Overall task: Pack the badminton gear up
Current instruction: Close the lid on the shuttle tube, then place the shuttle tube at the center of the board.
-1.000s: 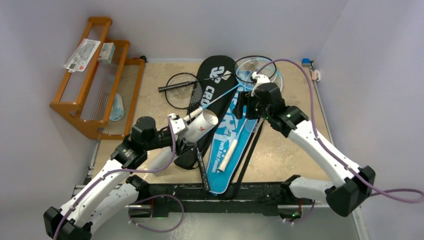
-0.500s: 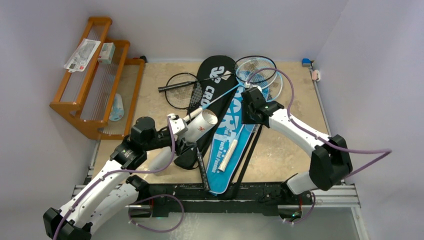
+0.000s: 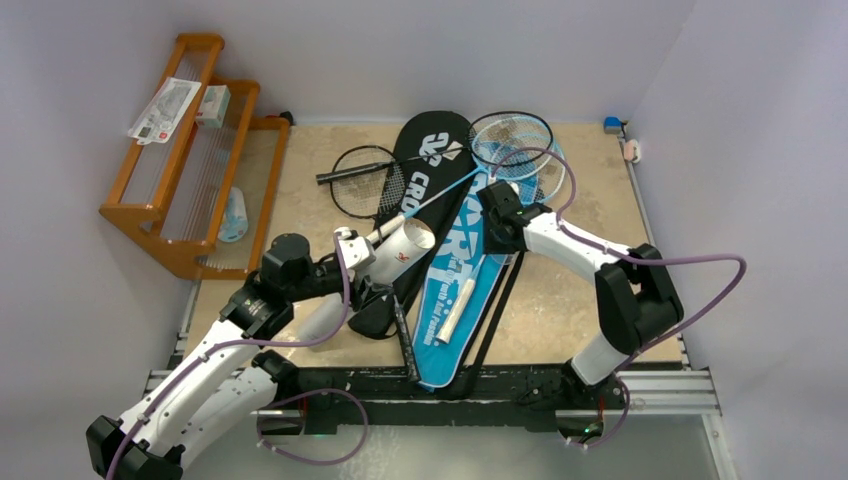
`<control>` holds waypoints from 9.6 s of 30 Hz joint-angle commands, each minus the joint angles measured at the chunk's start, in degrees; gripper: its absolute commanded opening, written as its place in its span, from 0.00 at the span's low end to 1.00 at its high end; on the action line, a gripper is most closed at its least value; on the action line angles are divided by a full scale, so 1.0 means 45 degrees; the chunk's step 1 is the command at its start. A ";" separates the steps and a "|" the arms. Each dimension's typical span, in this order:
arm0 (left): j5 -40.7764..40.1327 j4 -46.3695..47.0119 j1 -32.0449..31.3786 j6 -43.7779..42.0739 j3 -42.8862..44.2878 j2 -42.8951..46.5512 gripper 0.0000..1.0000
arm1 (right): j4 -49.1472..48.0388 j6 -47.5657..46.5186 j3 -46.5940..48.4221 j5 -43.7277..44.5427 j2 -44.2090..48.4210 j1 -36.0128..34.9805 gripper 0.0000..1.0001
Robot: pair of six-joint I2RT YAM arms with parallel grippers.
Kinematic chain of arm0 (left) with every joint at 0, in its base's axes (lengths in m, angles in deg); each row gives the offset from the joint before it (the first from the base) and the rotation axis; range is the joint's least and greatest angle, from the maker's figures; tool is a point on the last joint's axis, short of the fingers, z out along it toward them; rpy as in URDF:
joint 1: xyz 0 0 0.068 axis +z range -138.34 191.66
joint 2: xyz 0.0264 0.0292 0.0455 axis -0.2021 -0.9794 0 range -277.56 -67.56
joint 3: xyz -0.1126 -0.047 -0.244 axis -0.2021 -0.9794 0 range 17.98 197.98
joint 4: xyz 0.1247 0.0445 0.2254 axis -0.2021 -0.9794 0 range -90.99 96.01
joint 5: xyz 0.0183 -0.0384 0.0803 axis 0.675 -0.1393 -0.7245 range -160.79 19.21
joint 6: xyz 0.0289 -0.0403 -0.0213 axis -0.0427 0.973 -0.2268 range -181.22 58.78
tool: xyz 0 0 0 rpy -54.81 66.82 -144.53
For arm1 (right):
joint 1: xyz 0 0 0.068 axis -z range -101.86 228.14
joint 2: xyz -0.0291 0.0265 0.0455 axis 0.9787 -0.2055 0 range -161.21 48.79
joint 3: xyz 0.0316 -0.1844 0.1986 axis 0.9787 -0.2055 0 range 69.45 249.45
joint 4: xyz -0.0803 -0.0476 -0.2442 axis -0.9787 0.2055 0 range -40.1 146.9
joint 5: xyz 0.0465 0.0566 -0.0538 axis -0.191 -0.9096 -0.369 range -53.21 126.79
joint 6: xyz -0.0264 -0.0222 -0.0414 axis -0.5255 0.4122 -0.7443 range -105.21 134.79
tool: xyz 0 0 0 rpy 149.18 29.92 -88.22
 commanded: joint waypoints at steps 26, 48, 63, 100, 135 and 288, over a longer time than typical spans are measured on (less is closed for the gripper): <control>0.0044 0.0731 -0.0053 0.0022 0.0225 0.0035 0.45 | -0.0138 -0.1028 0.0184 -0.1787 0.2453 0.0097 0.00; 0.1509 0.1041 -0.0062 0.0117 0.0161 0.0049 0.45 | -0.4588 -0.0315 0.1191 -1.5300 0.6967 0.0095 0.00; 0.1715 0.1091 -0.0060 0.0105 0.0156 -0.0015 0.45 | -0.6535 0.1767 0.1402 -1.7889 0.6312 0.0061 0.00; 0.2008 0.1119 -0.0050 0.0136 0.0196 -0.0169 0.45 | -0.7217 0.1976 0.1488 -1.7482 0.4915 -0.0784 0.03; 0.2123 0.1727 -0.0050 0.0763 0.0224 0.0349 0.45 | -1.0331 0.3432 0.0201 -1.6587 0.4944 -0.0899 0.17; -1.1109 -0.3902 0.5813 0.4038 0.8440 -1.0122 0.87 | -0.2299 -0.1692 0.0197 -0.6055 0.4345 -0.2776 0.99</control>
